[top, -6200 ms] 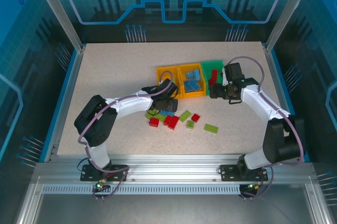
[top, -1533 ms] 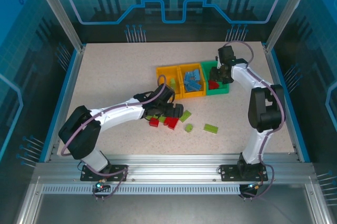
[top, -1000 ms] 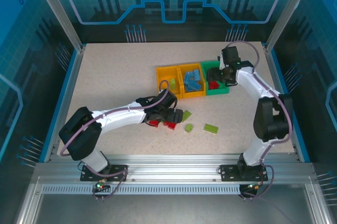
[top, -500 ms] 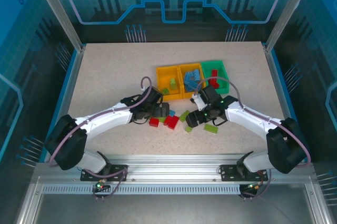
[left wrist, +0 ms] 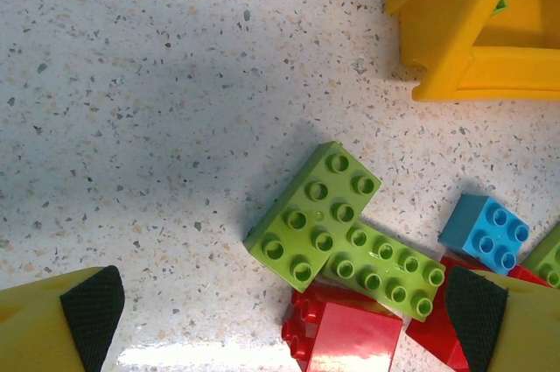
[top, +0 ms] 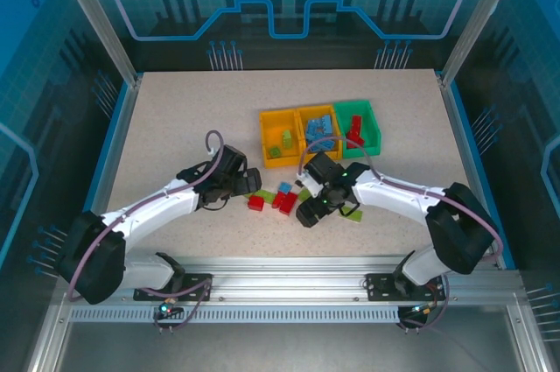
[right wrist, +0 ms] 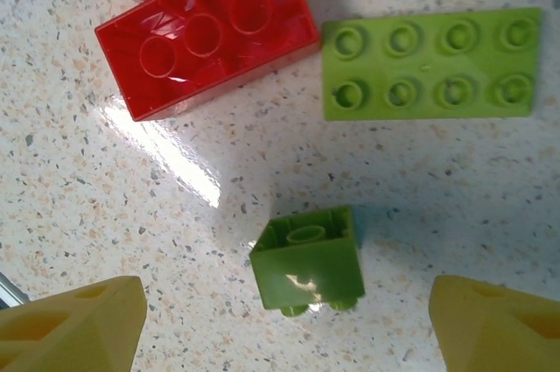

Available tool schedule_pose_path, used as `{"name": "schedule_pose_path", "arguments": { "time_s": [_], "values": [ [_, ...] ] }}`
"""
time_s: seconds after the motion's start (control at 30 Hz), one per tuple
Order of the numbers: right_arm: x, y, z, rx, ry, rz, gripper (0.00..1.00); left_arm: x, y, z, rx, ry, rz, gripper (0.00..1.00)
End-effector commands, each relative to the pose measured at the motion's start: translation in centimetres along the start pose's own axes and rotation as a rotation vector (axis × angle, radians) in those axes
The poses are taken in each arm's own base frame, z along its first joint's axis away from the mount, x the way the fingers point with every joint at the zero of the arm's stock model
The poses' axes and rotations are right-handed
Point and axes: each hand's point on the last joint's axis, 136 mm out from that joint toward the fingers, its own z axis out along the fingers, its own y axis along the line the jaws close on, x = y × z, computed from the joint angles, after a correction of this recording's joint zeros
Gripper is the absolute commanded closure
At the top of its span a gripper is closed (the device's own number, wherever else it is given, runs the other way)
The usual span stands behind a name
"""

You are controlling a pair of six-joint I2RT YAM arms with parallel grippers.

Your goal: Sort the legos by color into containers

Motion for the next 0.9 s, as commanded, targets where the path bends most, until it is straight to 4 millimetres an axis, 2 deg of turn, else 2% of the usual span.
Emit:
{"name": "schedule_pose_path", "arguments": {
  "time_s": [0.0, 0.23, 0.4, 0.63, 0.77, 0.87],
  "values": [
    [0.4, 0.0, 0.3, 0.043, 0.065, -0.050, 0.16, 0.3, 0.4, -0.2, 0.010, 0.009, -0.037, 0.01],
    [0.3, 0.0, 1.3, 0.087, 0.126, -0.081, 0.30, 0.6, 0.3, 0.1, 0.013, 0.024, -0.038, 0.01],
    [0.7, -0.5, 1.8, 0.136, 0.168, -0.093, 0.34, 0.7, 0.5, 0.2, 0.012, 0.024, -0.039, 0.01],
    [0.8, -0.5, 2.2, 0.137, 0.187, -0.091, 0.51, 0.6, 0.5, 0.2, 0.014, 0.022, -0.045, 0.01],
    [0.1, -0.4, 1.6, 0.142, 0.158, -0.092, 0.62, 0.6, 0.6, 0.1, 0.012, 0.021, -0.045, 0.01],
    [-1.3, 0.1, 0.4, 0.124, 0.099, -0.091, 0.64, 0.7, 0.7, 0.2, 0.011, 0.023, -0.046, 0.01]
  ]
}}
